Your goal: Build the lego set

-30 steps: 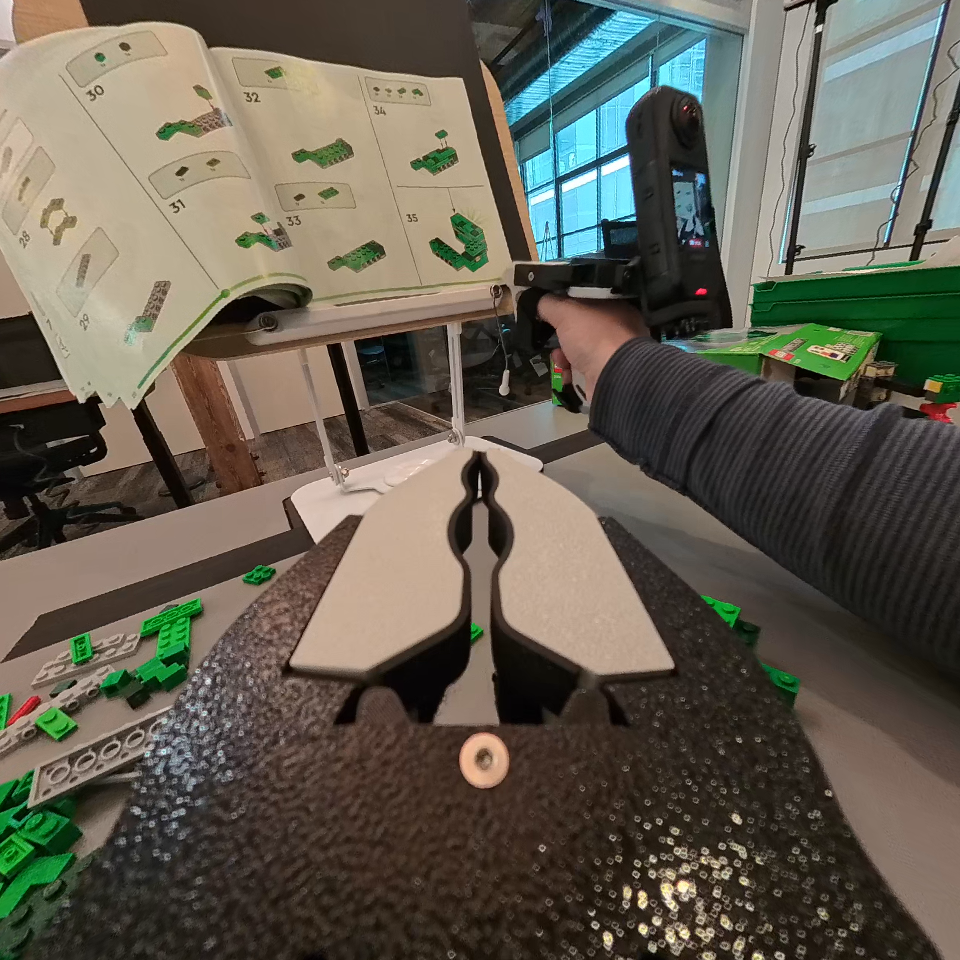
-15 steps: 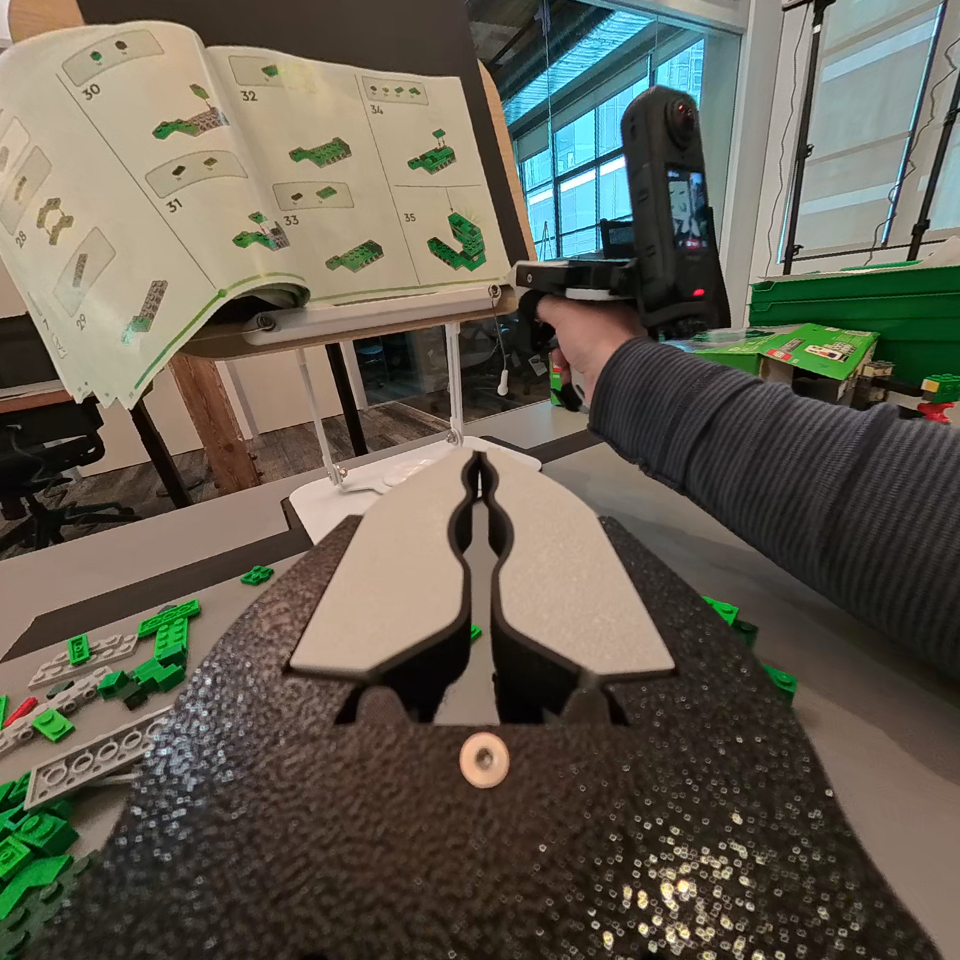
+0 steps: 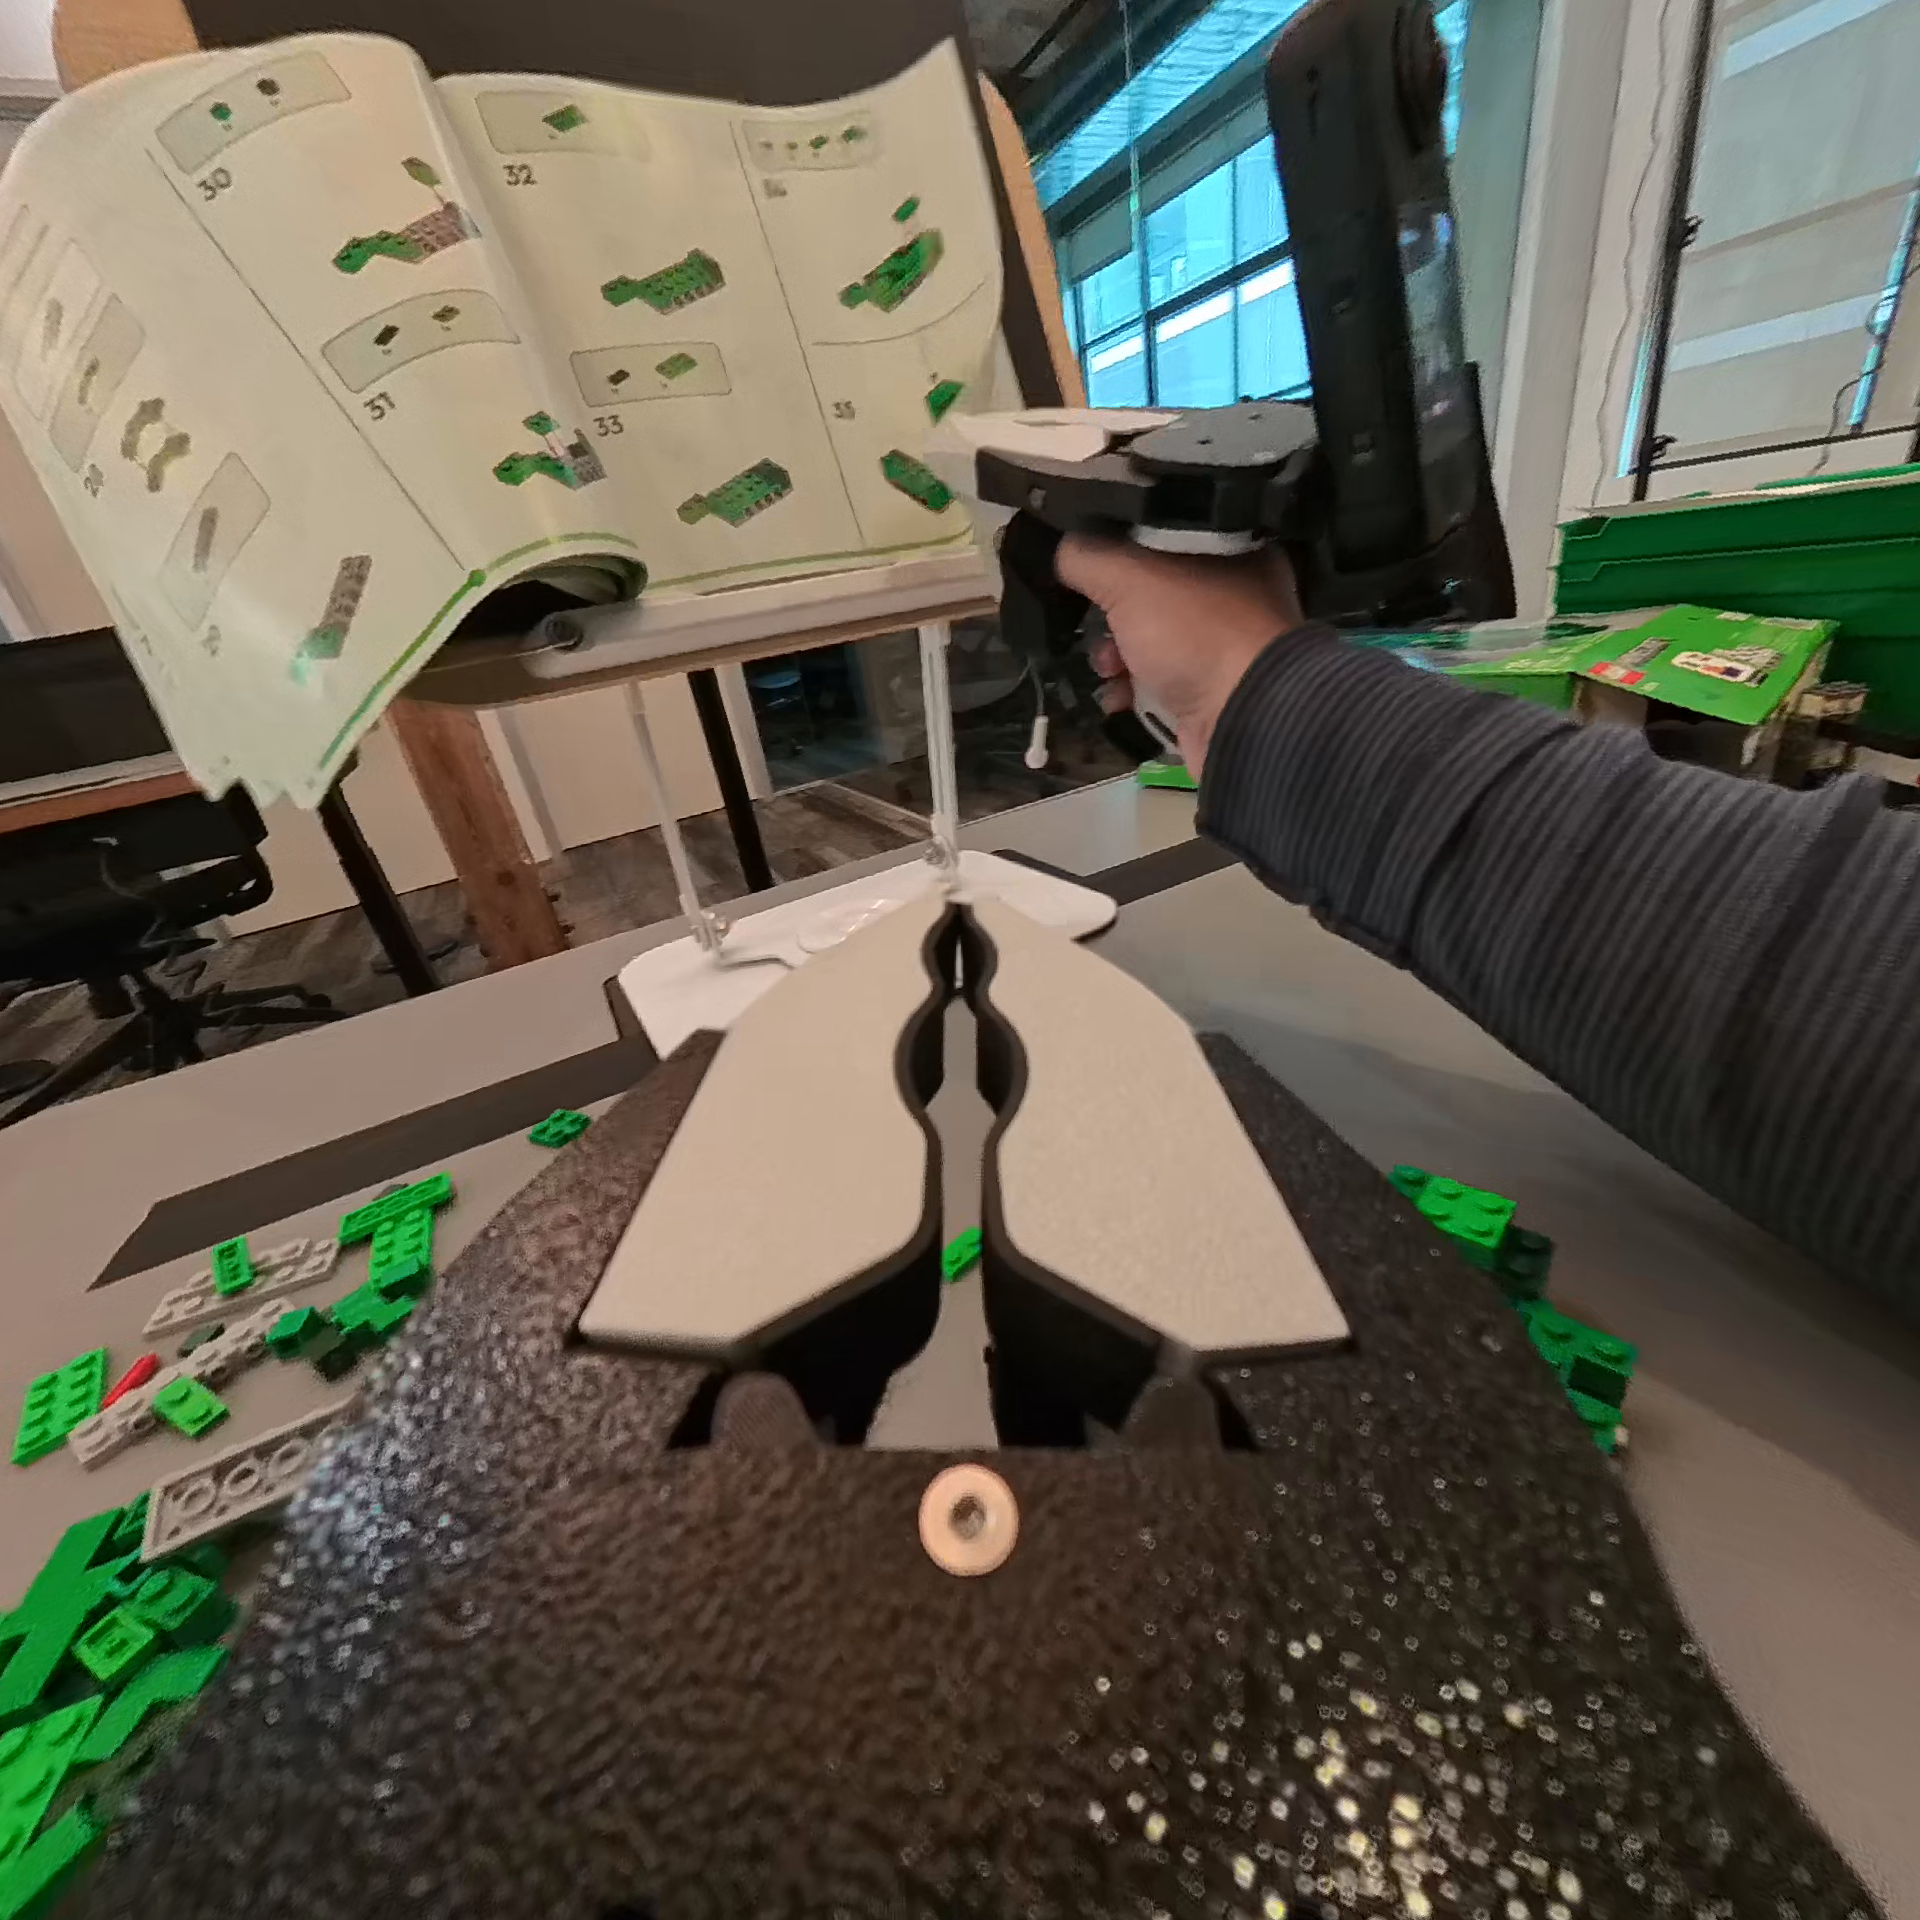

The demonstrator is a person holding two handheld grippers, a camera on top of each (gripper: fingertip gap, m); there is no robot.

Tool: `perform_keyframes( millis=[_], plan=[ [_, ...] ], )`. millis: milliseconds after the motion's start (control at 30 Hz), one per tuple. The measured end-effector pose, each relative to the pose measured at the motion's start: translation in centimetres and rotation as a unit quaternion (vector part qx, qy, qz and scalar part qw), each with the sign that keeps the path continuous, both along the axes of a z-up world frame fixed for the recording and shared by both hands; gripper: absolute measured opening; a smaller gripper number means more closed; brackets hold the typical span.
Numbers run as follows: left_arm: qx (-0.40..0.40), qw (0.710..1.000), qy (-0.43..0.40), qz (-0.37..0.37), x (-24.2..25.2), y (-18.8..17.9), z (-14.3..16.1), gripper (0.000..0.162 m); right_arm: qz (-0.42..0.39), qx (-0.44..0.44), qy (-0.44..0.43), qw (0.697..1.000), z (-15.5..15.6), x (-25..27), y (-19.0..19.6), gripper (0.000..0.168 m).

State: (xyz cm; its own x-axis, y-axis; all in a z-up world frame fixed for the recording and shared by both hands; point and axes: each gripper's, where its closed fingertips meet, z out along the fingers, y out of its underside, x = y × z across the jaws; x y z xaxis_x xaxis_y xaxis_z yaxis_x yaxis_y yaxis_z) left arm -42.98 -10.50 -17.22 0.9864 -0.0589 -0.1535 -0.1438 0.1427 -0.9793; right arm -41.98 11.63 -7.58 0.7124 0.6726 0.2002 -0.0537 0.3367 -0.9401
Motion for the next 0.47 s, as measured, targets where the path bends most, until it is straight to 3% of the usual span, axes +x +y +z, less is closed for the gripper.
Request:
perform_keyframes(
  millis=[67,133,167,300,367,467],
  plan=[
    [0.0,1.0,0.005,0.006,-0.4,-0.1,0.6,0.0,0.01,0.01,-0.011,1.0,-0.2,-0.6,-0.5,0.0],
    [0.028,0.999,0.024,0.011,-0.8,0.5,3.6,0.0,0.015,0.012,-0.016,1.0,-0.4,-1.0,-0.7,0.0],
    [0.037,0.999,0.038,-0.003,-0.6,1.4,5.8,0.01,0.021,0.015,-0.017,1.0,-0.4,-1.2,-0.8,0.0],
    [-0.002,0.995,0.069,-0.066,-0.3,8.1,13.5,0.027,0.041,0.024,-0.012,0.999,-0.2,-1.6,-1.5,0.0],
    [-0.046,0.991,0.084,-0.093,0.0,12.1,15.1,0.039,0.049,0.031,-0.016,0.998,-0.3,-1.7,-1.7,0.0],
    [-0.134,0.979,0.098,-0.118,0.6,17.0,15.2,0.058,0.066,0.047,-0.019,0.997,-0.2,-1.9,-2.1,0.0]
  ],
)
